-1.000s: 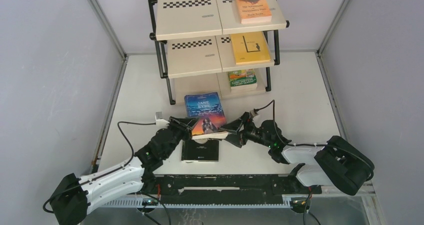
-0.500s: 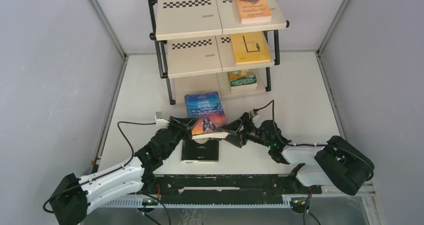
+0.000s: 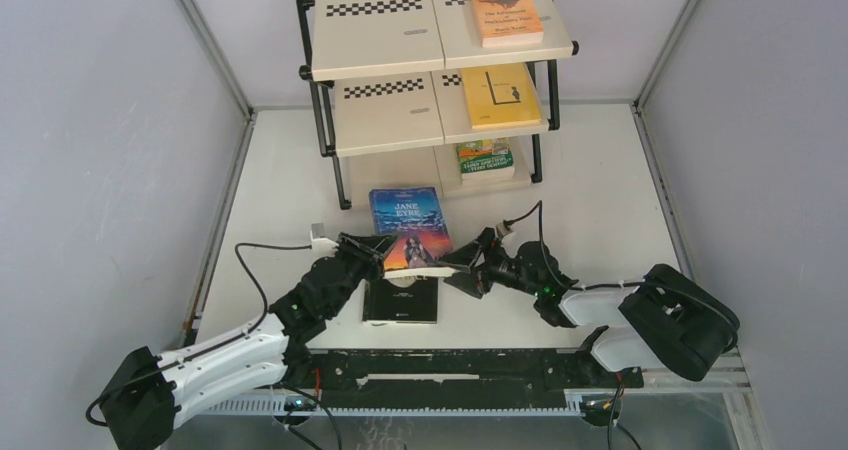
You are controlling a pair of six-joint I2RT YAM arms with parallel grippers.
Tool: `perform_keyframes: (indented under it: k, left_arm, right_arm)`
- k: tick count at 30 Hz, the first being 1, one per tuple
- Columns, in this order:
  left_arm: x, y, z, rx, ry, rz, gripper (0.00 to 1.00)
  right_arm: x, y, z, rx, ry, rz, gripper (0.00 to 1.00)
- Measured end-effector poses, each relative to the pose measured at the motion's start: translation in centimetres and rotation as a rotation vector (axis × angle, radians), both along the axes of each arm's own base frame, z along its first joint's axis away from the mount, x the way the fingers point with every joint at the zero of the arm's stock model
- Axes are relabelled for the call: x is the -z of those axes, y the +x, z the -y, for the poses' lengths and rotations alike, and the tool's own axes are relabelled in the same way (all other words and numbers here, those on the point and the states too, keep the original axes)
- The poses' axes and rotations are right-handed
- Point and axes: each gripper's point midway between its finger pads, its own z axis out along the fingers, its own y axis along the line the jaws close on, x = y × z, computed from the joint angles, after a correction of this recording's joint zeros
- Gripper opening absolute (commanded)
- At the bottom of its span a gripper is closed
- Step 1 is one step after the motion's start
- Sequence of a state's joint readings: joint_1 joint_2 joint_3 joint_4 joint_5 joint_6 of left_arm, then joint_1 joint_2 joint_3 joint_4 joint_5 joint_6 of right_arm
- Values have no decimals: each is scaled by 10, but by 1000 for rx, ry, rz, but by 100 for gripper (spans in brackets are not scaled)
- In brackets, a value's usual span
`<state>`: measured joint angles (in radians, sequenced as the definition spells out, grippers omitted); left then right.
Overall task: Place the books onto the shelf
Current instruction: Pick up the book from the center of the board.
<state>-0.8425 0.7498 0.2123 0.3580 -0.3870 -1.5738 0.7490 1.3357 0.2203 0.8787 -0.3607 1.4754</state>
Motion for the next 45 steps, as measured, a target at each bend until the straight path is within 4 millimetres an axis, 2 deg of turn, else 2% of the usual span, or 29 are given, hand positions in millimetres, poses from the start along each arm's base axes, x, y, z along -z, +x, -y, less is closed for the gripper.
perform_keyframes:
  k: [7, 14, 22, 29, 35, 40, 45]
  left_arm:
    - [0, -1, 1, 5, -2, -2, 0]
    - [4, -1, 2, 9, 7, -10, 0]
    - [3, -1, 6, 23, 0, -7, 0]
    - [6, -2, 9, 30, 6, -12, 0]
    - [11, -1, 10, 27, 18, -21, 0]
    - [14, 0, 11, 25, 27, -26, 0]
    - [14, 1, 12, 27, 26, -23, 0]
  right_arm:
    - [0, 2, -4, 1, 24, -5, 85]
    - [-1, -2, -18, -9, 91, -54, 82]
    - [-18, -4, -30, -15, 152, -59, 70]
    - [-18, -1, -29, -1, 156, -60, 50]
    - [-21, 4, -27, 19, 166, -57, 25]
    - [-20, 8, -25, 30, 163, -59, 16]
    - [-21, 9, -22, 34, 153, -45, 0]
